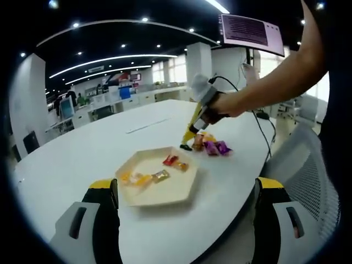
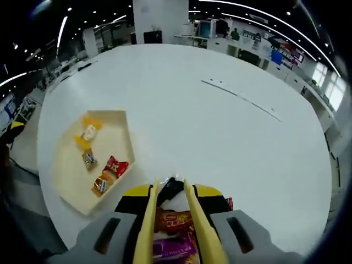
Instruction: Place the target food into the container with the food tongs after gripping and lifting it, then release it inside without dropping or visibly crushing the food.
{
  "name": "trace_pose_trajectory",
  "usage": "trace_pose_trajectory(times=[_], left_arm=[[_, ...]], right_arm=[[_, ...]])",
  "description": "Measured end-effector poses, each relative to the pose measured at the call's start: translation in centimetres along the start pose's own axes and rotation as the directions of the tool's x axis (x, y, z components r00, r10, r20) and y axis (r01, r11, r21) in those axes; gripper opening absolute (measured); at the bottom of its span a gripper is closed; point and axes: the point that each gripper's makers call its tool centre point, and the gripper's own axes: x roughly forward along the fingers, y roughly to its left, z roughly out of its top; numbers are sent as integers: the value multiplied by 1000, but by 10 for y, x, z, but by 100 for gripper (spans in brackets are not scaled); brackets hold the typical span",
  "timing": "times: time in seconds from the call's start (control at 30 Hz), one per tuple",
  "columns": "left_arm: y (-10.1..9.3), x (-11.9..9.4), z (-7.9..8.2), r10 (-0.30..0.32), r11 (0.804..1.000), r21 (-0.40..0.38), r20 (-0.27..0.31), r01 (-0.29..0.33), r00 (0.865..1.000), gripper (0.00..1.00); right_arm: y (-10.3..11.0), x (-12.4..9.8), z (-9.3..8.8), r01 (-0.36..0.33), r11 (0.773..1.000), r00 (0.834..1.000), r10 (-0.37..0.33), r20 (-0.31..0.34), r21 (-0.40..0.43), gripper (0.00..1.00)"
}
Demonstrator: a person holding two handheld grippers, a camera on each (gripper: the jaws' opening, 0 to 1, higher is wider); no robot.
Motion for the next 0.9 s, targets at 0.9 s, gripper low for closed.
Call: trace_pose_trajectory(times=[0.9], left_arm=[[0,1,-1,-2,1000,-1,-6,2,1000,99]], right_arm=[[-6,5,-15,-82,981,985,53,-163,-178,21]])
